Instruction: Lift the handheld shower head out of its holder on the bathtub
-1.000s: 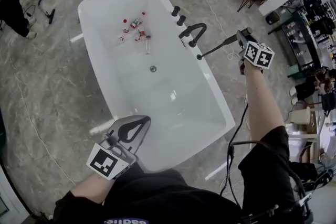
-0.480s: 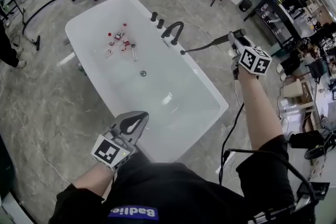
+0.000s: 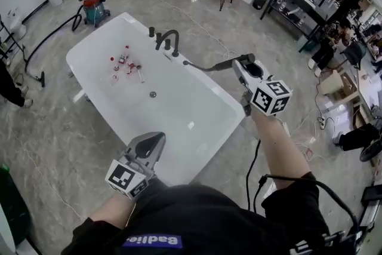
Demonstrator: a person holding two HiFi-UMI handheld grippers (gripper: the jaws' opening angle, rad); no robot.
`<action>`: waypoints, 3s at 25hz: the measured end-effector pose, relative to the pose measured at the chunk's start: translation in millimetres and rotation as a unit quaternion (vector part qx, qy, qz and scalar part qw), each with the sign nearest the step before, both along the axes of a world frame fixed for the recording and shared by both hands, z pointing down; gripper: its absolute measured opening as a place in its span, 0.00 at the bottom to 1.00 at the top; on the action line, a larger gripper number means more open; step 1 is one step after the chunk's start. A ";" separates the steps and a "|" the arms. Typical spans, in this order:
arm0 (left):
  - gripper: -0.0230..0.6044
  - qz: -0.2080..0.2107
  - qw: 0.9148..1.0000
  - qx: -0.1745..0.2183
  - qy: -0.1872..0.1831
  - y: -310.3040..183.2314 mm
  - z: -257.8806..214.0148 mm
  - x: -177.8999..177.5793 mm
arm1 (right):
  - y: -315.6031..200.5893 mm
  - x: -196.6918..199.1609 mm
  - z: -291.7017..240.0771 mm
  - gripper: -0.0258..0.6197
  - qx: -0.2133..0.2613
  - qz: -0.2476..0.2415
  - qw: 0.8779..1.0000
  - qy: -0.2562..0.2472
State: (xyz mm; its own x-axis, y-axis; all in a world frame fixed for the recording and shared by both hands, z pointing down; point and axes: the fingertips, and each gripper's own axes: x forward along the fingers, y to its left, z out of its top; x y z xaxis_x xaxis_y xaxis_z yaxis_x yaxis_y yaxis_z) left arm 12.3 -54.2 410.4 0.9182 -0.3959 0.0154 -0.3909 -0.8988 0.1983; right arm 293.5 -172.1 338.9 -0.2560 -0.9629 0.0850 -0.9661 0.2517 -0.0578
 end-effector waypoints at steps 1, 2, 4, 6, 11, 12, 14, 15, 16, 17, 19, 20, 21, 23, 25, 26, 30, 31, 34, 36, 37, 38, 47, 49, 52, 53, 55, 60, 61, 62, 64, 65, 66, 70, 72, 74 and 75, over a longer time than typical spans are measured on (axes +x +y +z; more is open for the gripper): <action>0.04 -0.003 1.000 -0.002 -0.001 13.0 -2.1 10.2 | 19.6 1.5 1.4 0.24 0.002 -0.008 1.000 -0.002; 0.04 -0.005 1.000 -0.004 -0.002 26.1 -3.9 20.4 | 39.2 3.4 2.7 0.24 0.004 -0.015 1.000 -0.005; 0.04 -0.002 1.000 -0.006 -0.007 50.0 -4.9 39.8 | 75.8 7.2 6.0 0.24 0.010 -0.023 1.000 -0.015; 0.04 0.005 1.000 -0.005 -0.013 68.4 -4.5 56.2 | 106.0 6.6 10.3 0.24 0.018 -0.027 0.999 -0.023; 0.04 0.039 0.999 0.006 -0.021 103.8 -18.1 88.7 | 168.4 -16.5 8.6 0.24 0.035 -0.046 0.998 -0.022; 0.04 0.047 0.999 0.008 -0.020 109.1 -21.1 94.4 | 180.3 -22.7 6.3 0.24 0.038 -0.052 0.998 -0.022; 0.04 0.063 0.998 0.009 -0.019 114.0 -25.6 101.6 | 200.8 -39.6 0.6 0.24 0.041 -0.061 0.997 -0.018; 0.04 0.071 0.997 0.008 -0.017 114.2 -27.1 103.1 | 208.9 -49.7 -2.2 0.24 0.041 -0.063 0.997 -0.017; 0.04 0.080 0.997 0.007 -0.014 114.2 -28.4 103.7 | 215.8 -60.0 -4.4 0.24 0.040 -0.065 0.997 -0.018; 0.04 0.091 0.996 0.007 -0.012 114.6 -29.3 103.8 | 221.8 -69.3 -5.6 0.24 0.039 -0.064 0.997 -0.021; 0.04 0.120 0.993 0.016 -0.012 117.9 -29.9 103.1 | 232.8 -83.7 -4.2 0.24 0.037 -0.056 0.997 -0.031; 0.04 0.134 0.991 0.024 -0.013 119.8 -31.1 101.9 | 238.1 -90.1 -2.1 0.24 0.037 -0.052 0.997 -0.036; 0.04 0.145 0.989 0.031 -0.015 120.9 -33.0 99.8 | 243.6 -96.8 0.5 0.24 0.038 -0.051 0.997 -0.043; 0.05 0.161 0.986 0.037 -0.014 120.5 -36.9 92.9 | 254.0 -111.4 6.6 0.24 0.039 -0.050 0.996 -0.058; 0.04 0.173 0.984 0.038 -0.009 117.6 -39.1 83.4 | 261.3 -127.2 11.8 0.24 0.036 -0.047 0.996 -0.072; 0.04 0.175 0.984 0.036 -0.005 115.5 -38.3 78.1 | 263.9 -134.6 14.1 0.24 0.033 -0.045 0.995 -0.077; 0.04 0.184 0.983 0.023 0.008 111.4 -40.0 61.9 | 270.8 -156.7 17.4 0.24 0.023 -0.038 0.994 -0.098; 0.04 0.187 0.982 0.023 0.011 112.0 -41.3 59.7 | 273.1 -162.2 15.8 0.24 0.025 -0.043 0.994 -0.100; 0.04 0.184 0.983 0.024 0.010 112.2 -43.0 55.4 | 278.2 -178.2 15.3 0.24 0.030 -0.056 0.994 -0.088; 0.04 0.190 0.981 0.026 0.012 115.7 -43.5 52.2 | 276.7 -186.6 19.3 0.24 0.025 -0.059 0.995 -0.078; 0.04 0.194 0.981 0.027 0.012 117.6 -43.9 50.6 | 275.0 -189.8 21.1 0.24 0.023 -0.061 0.995 -0.077; 0.04 0.195 0.980 0.028 0.011 118.8 -43.4 49.1 | 273.5 -192.0 23.3 0.24 0.020 -0.062 0.995 -0.079; 0.04 0.183 0.983 0.027 -0.002 118.3 -30.0 39.6 | 263.5 -193.3 61.4 0.24 -0.017 -0.064 0.995 -0.071; 0.04 0.181 0.983 0.027 -0.004 120.7 -30.7 38.6 | 264.6 -193.1 64.0 0.24 -0.022 -0.068 0.995 -0.069; 0.04 0.176 0.984 0.026 -0.006 123.3 -32.8 36.8 | 266.2 -193.5 62.5 0.24 -0.026 -0.073 0.995 -0.070; 0.04 0.174 0.984 0.027 -0.006 123.9 -32.5 36.7 | 266.8 -193.8 62.9 0.24 -0.027 -0.074 0.994 -0.071; 0.04 0.171 0.985 0.028 -0.005 126.2 -31.4 38.1 | 268.1 -193.3 65.1 0.24 -0.031 -0.077 0.994 -0.071; 0.04 0.174 0.984 0.033 -0.012 133.5 -32.8 39.6 | 271.4 -190.4 70.0 0.24 -0.037 -0.076 0.993 -0.077; 0.04 0.174 0.984 0.033 -0.012 134.0 -33.7 39.7 | 271.3 -189.5 69.8 0.24 -0.037 -0.076 0.993 -0.078; 0.04 0.174 0.984 0.032 -0.012 134.3 -34.5 40.0 | 271.1 -188.5 69.5 0.24 -0.037 -0.075 0.993 -0.079; 0.04 0.173 0.984 0.033 -0.011 134.8 -34.9 40.7 | 271.2 -186.5 69.0 0.24 -0.038 -0.073 0.993 -0.080; 0.05 0.172 0.984 0.035 -0.011 135.3 -34.7 41.2 | 271.8 -185.6 69.1 0.24 -0.038 -0.073 0.993 -0.080; 0.04 0.171 0.984 0.036 -0.010 136.3 -34.4 42.0 | 272.8 -184.6 69.3 0.24 -0.038 -0.073 0.993 -0.080; 0.04 0.169 0.985 0.035 -0.010 142.4 -34.0 46.6 | 279.2 -176.9 70.4 0.24 -0.038 -0.070 0.994 -0.080; 0.04 0.168 0.985 0.038 -0.008 144.5 -34.4 47.9 | 281.3 -173.7 69.1 0.24 -0.039 -0.066 0.994 -0.080; 0.04 0.168 0.985 0.038 -0.006 145.0 -35.5 47.5 | 281.3 -172.5 67.8 0.24 -0.039 -0.064 0.994 -0.081; 0.04 0.168 0.985 0.038 -0.007 144.9 -35.9 46.9 | 281.0 -172.2 67.8 0.24 -0.039 -0.063 0.994 -0.082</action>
